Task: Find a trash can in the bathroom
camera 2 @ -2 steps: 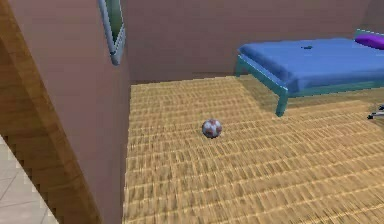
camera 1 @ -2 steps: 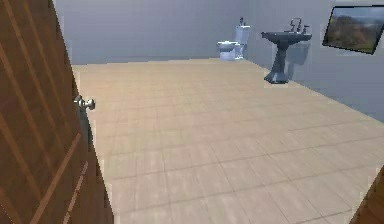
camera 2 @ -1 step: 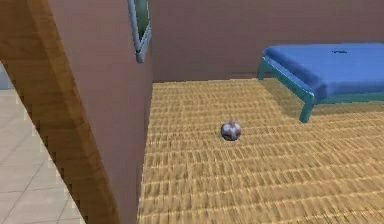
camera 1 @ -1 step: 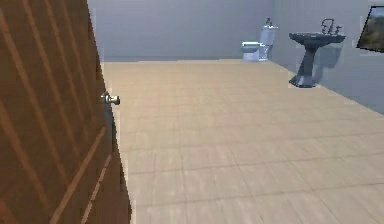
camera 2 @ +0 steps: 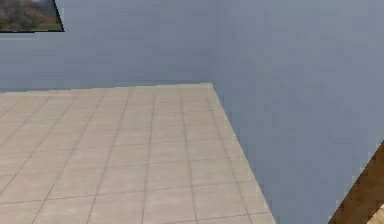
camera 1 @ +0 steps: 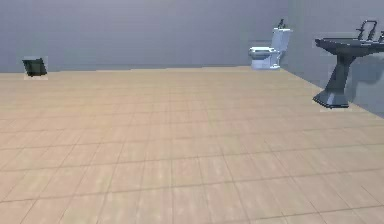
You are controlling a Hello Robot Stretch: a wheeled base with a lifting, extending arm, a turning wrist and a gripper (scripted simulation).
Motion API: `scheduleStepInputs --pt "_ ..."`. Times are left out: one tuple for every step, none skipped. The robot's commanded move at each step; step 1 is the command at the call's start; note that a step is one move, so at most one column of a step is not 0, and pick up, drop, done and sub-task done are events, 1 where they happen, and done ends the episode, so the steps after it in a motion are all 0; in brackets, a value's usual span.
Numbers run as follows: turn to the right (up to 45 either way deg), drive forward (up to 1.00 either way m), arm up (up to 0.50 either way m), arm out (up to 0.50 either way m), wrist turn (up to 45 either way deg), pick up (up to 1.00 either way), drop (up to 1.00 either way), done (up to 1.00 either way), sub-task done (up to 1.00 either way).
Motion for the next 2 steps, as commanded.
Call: scheduleStepInputs --pt "-6.0 0.0 0.0 0.0 0.0 0.0 0.0 0.0 0.0" --pt "-3.0 0.0 0.0 0.0 0.0 0.0 0.0 0.0 0.0"
